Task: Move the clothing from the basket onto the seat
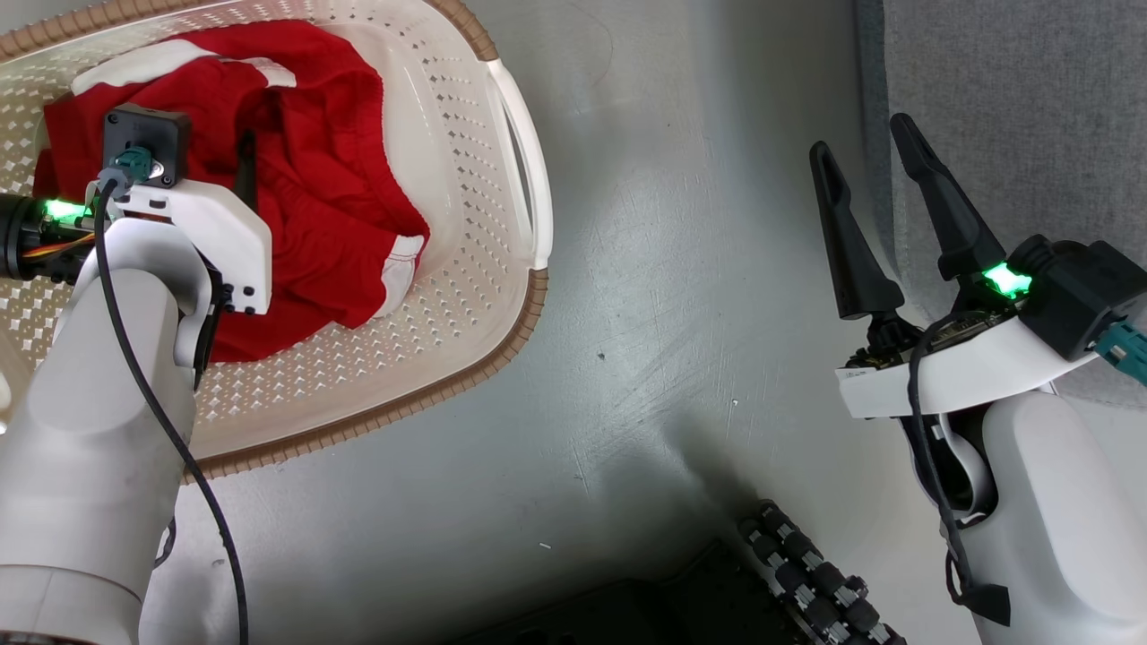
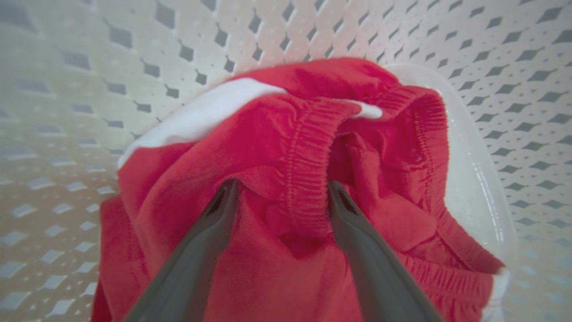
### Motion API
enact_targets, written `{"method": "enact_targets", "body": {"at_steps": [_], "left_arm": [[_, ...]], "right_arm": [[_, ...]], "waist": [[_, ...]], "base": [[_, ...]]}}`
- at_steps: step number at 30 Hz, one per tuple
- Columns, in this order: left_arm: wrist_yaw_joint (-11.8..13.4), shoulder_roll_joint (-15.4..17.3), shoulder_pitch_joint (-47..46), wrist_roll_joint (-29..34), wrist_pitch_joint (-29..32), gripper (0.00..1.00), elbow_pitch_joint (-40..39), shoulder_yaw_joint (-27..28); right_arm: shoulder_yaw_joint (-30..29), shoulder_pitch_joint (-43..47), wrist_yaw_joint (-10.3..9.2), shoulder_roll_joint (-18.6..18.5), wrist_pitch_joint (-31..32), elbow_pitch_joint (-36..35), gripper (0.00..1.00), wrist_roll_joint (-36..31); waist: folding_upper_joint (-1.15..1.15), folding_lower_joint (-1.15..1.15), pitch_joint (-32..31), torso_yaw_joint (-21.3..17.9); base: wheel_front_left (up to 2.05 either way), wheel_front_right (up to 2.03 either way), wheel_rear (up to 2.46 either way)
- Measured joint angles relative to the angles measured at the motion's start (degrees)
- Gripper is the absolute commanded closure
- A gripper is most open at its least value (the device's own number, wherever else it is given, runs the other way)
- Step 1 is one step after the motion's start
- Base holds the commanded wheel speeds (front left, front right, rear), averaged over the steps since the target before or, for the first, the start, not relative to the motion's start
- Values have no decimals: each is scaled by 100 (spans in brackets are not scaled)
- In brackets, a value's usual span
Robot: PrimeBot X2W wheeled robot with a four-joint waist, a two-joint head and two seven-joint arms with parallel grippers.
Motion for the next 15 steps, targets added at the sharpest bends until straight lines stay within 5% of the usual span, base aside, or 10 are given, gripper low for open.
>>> {"method": "enact_targets", "body": {"at_steps": [4,8,11,15], "left_arm": [[-1,-29,-17,3,-44,1,93,-37],[-1,-30,-48,51,-115,54,179,-92],[-1,-29,-80,111,-165,62,240,-130],[0,-27,-97,142,-266,90,335,-133]], "right_arm": [[-23,21,0,0,0,-7,0,24],[-26,30,0,0,0,-9,0,54],[-26,31,0,1,0,-14,0,57],[-36,36,0,1,0,-27,0,71]], "waist": [[0,0,7,-17],[0,0,4,-26],[0,0,-1,-31],[0,0,-6,-41]], "base": [[0,0,0],[0,0,0],[0,0,0],[0,0,0]]}}
